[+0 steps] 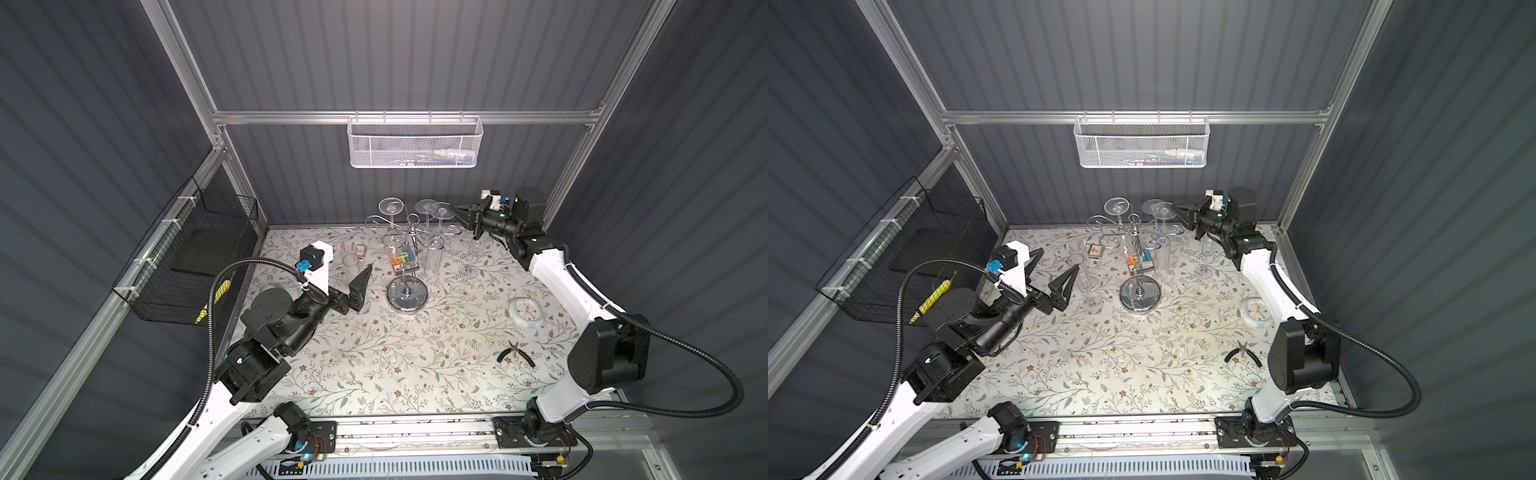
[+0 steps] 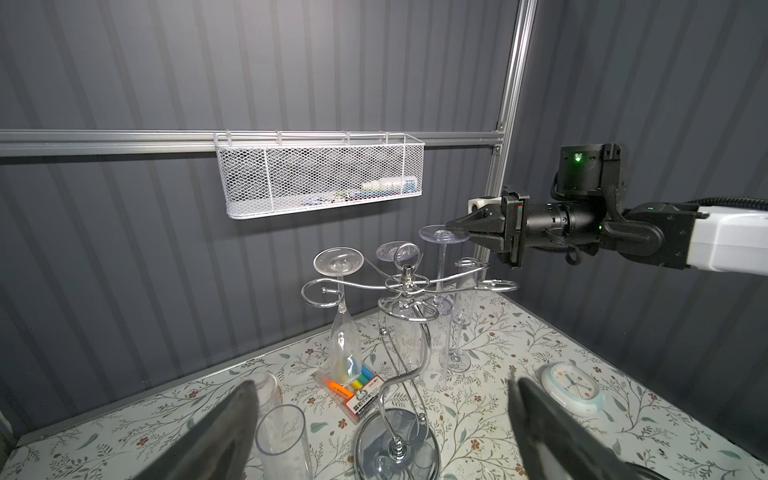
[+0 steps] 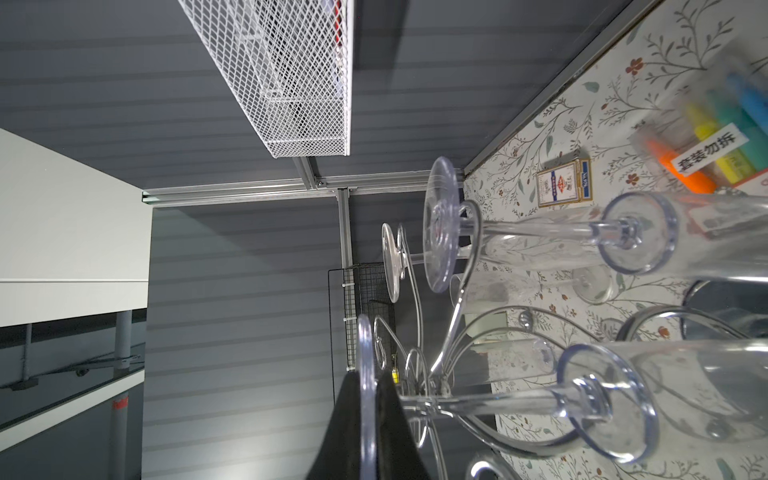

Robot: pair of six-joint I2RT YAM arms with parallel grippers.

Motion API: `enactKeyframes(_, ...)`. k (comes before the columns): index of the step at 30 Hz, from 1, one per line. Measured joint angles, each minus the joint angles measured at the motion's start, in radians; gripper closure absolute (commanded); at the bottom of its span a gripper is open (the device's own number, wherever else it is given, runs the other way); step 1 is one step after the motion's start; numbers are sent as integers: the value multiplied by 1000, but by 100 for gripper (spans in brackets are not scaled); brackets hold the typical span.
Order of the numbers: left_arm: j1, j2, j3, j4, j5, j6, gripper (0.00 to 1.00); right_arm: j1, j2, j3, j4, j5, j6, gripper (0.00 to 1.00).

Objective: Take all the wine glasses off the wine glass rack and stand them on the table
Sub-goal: 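Pull the flute up and out of the rack with the right gripper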

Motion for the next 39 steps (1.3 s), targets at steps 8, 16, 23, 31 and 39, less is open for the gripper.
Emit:
enactKeyframes(8, 0, -26, 0, -13, -11, 0, 5, -39, 0, 0, -2, 22, 3, 100)
enactKeyframes(16, 0, -33, 0, -23, -14, -1, 5, -89, -43, -34, 2, 30, 3, 100)
enactKeyframes(23, 0, -29, 0, -25, -13, -9, 5, -139, -121, -90, 6, 33, 4, 100)
enactKeyframes(31, 0, 24, 16, -25, 14, -31, 6, -185, -224, -106, 43, 29, -17, 100)
enactKeyframes(39, 0, 119, 77, 37, 116, -139, 6, -198, -391, -114, 118, 55, -229, 100)
